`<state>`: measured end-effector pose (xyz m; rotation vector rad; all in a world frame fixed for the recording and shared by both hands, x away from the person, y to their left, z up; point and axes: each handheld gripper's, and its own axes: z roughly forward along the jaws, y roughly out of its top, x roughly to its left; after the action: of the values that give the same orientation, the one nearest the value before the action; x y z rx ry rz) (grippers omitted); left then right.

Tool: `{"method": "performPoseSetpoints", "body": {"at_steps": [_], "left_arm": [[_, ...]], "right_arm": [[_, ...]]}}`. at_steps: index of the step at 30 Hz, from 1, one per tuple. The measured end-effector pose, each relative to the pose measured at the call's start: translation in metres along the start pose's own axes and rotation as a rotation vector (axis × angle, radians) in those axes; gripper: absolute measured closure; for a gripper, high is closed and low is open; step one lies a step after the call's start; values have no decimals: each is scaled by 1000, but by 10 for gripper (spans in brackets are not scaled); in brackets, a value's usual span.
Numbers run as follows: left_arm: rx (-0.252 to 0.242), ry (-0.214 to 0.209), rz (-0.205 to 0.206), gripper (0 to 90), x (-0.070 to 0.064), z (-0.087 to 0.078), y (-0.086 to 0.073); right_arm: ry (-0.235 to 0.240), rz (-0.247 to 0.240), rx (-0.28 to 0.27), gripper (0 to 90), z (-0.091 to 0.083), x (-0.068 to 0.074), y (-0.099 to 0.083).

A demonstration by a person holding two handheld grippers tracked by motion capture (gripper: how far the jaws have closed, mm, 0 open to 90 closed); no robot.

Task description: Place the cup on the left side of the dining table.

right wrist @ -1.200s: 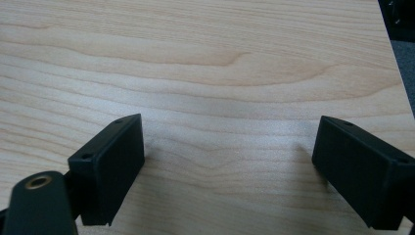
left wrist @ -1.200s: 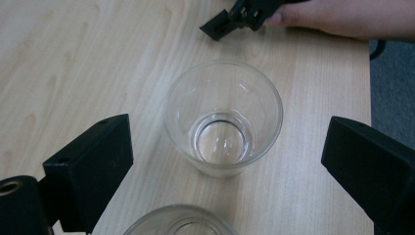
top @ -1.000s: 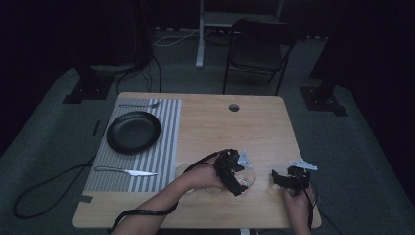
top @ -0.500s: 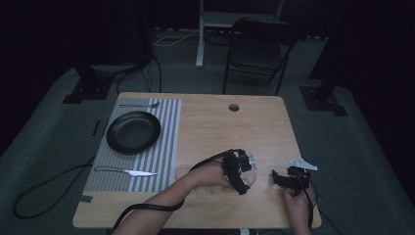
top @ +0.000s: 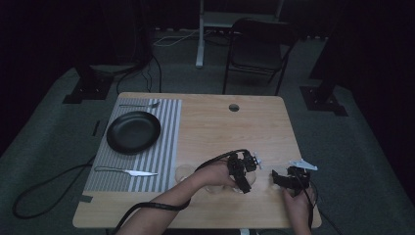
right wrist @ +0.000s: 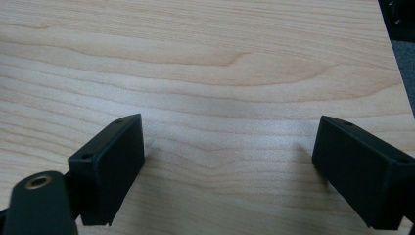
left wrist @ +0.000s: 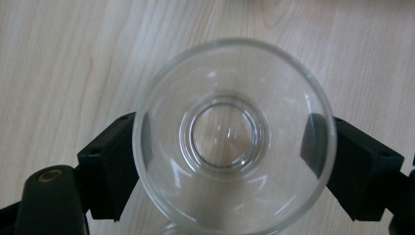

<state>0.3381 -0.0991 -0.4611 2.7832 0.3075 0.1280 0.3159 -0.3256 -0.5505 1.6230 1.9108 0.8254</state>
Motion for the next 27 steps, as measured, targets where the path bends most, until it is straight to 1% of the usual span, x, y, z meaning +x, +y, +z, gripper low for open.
{"method": "performPoseSetpoints", "body": {"at_steps": [1,4,6,11,12,13,15,16,17,18,19,22,24,25,26,27], "left_arm": [[12,7,9,175,0,1,1],[27,16,14,178,-1,3,3],[27,13,9,180,-1,3,3],[29,11,12,183,-1,3,3],[27,10,18,184,-1,3,3],[25,12,9,183,-1,3,3],[25,19,22,184,-1,3,3],[25,19,22,184,-1,3,3],[27,18,14,184,0,3,4],[25,17,18,184,0,3,4],[28,12,7,184,1,3,4],[23,24,6,184,2,3,4],[21,39,-8,185,4,2,4],[16,46,-9,184,5,2,4],[14,47,-13,185,6,2,4],[24,43,-8,185,7,2,4]], "right_arm": [[0,0,0,117,0,0,0],[0,-1,0,117,0,0,0],[0,-1,0,117,0,0,0],[0,-1,0,117,0,0,0],[0,0,0,117,0,0,0],[0,-1,0,117,0,0,0],[0,0,0,117,0,0,0],[0,0,0,117,0,0,0],[0,0,0,117,0,0,0],[0,0,0,117,0,0,0],[0,0,0,117,0,0,0],[0,0,0,117,0,0,0],[0,-1,0,117,0,0,0],[0,-1,0,118,0,0,0],[0,-1,0,117,0,0,0],[0,-1,-1,117,0,0,0]]}}
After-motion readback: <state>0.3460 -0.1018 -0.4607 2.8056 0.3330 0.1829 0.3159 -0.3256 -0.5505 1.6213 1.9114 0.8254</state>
